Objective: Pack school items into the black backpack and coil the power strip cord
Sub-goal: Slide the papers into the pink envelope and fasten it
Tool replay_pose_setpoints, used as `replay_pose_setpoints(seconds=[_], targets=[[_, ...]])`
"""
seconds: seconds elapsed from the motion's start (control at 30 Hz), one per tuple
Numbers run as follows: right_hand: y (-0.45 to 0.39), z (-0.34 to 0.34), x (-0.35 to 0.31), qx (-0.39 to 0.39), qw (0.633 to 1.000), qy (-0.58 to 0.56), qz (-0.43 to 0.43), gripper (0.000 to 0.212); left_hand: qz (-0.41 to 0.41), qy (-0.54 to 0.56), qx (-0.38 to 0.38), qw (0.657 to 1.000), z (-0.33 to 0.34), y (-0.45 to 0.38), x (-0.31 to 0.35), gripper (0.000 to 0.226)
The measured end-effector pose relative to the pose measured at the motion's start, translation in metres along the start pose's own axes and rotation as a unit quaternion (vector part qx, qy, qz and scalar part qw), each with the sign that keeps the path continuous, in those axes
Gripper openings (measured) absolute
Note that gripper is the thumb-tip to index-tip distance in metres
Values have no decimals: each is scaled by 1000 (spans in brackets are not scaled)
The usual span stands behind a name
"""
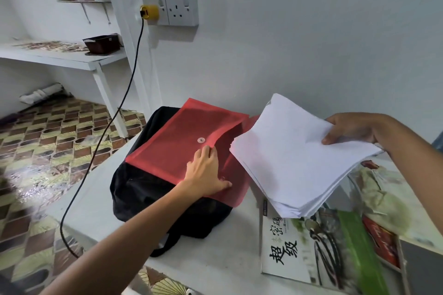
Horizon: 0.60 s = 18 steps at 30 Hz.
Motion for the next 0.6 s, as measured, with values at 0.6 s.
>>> replay_pose_setpoints(seconds=[0.6], targets=[[-41, 69, -21, 233, 964, -121, -44, 23, 64, 16, 4, 998, -8, 1, 2, 116]])
Point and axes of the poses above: each hand's wrist, its own y-axis away from the middle knuckle, its own z-axis out of the palm, x = y × z, the point moved 7 cm from there along -y, towards the middle knuckle, and after that the axes turned 9 degrees about -x, right-handed, at the moved point
